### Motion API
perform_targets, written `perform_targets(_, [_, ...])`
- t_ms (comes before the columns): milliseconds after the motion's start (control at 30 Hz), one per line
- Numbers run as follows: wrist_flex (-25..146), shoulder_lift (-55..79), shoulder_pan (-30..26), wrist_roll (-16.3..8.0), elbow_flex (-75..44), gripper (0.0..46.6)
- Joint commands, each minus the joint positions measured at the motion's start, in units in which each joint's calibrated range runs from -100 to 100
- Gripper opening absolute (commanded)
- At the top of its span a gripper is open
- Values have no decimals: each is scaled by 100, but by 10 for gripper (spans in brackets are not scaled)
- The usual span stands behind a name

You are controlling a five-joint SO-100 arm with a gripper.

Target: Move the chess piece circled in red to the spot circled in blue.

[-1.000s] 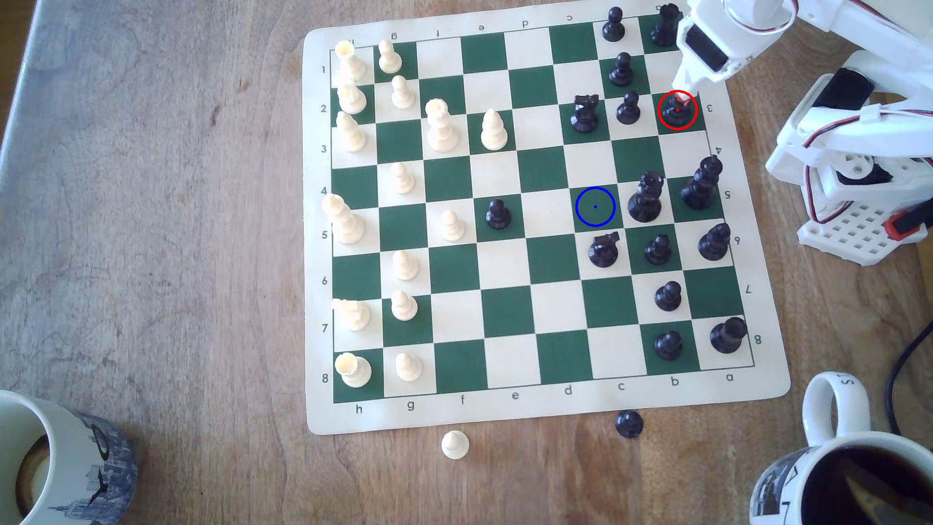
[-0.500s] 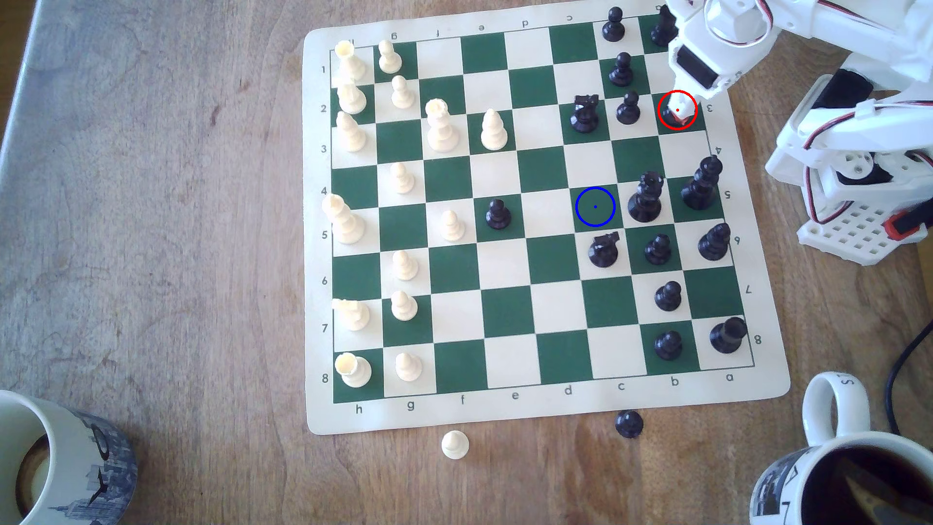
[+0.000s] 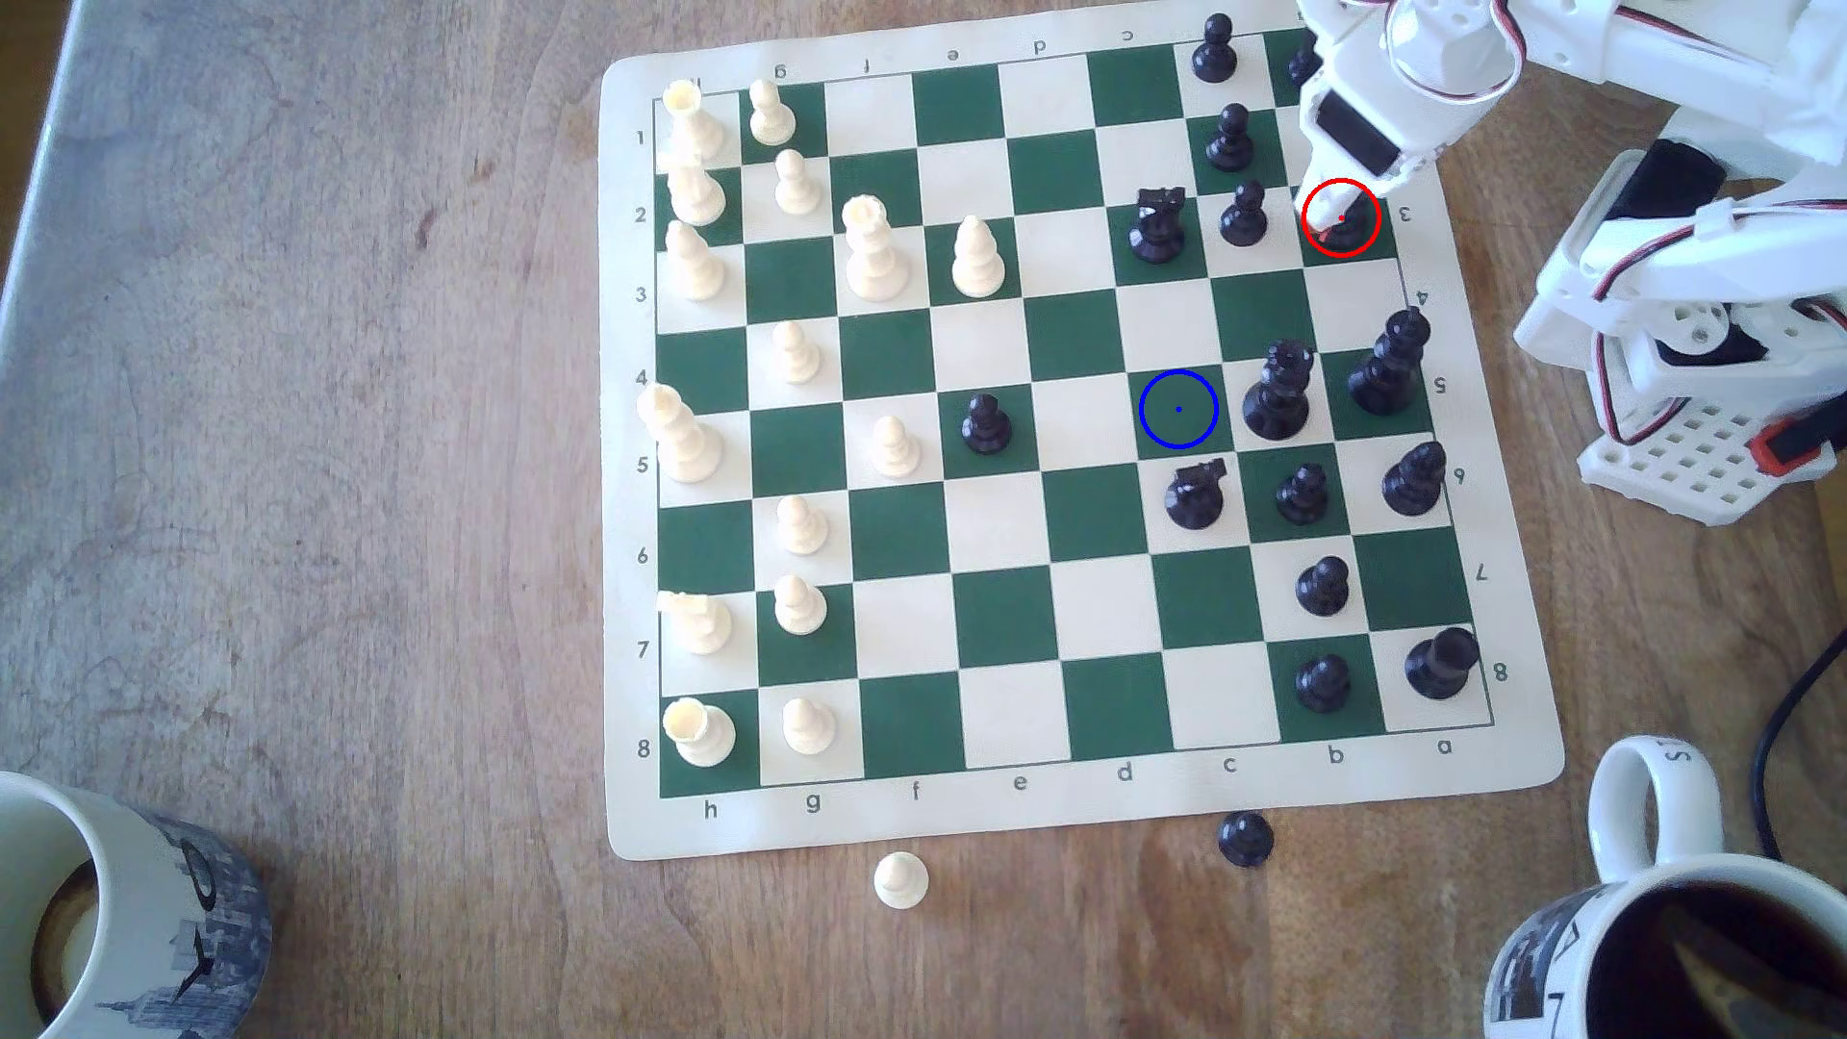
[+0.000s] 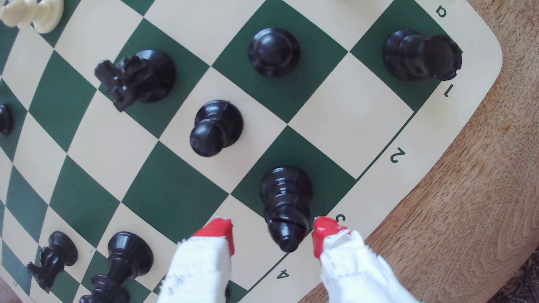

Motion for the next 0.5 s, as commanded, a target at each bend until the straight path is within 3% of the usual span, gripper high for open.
perform_targets(0, [-48, 42, -40, -24, -30, 139])
perform_targets(267, [-89, 50, -72, 5, -39, 84])
perform_targets(467, [-122, 59, -126, -20, -85, 78])
